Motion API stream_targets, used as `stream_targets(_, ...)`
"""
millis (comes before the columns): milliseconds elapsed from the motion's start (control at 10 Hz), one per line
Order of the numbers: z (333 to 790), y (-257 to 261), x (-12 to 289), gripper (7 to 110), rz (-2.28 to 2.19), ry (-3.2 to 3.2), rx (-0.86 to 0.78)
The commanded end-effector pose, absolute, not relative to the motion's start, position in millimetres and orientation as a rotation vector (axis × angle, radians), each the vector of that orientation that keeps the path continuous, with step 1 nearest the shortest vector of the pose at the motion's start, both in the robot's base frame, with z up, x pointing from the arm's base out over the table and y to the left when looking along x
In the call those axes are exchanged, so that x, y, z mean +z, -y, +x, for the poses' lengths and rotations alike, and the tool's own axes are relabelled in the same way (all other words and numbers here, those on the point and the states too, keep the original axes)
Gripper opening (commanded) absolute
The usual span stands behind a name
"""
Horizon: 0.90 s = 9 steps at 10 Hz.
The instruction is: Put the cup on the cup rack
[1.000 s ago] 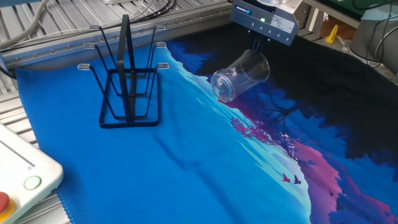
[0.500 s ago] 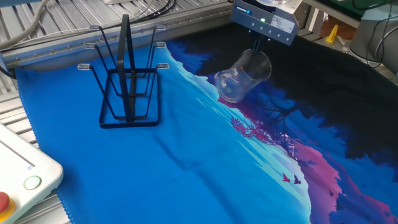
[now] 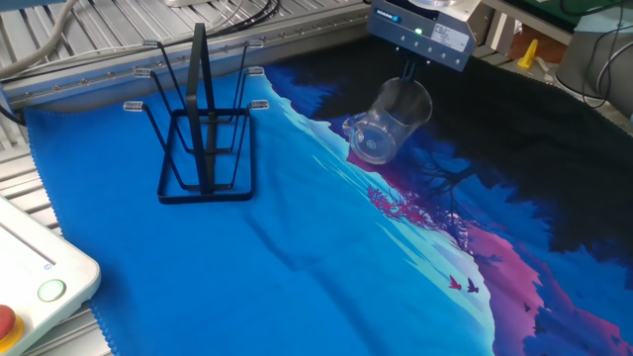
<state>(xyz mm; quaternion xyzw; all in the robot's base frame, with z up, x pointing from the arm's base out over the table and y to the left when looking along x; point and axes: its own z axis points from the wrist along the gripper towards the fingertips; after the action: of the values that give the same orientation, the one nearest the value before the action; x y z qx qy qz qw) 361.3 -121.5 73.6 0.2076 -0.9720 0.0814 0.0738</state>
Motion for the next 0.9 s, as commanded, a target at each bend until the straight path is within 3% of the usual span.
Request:
stream_targets(0,361,122,74,7,0.618,2.925,0.236)
stream_targets(800,355,133,72,7,0.630,2.919,0.275)
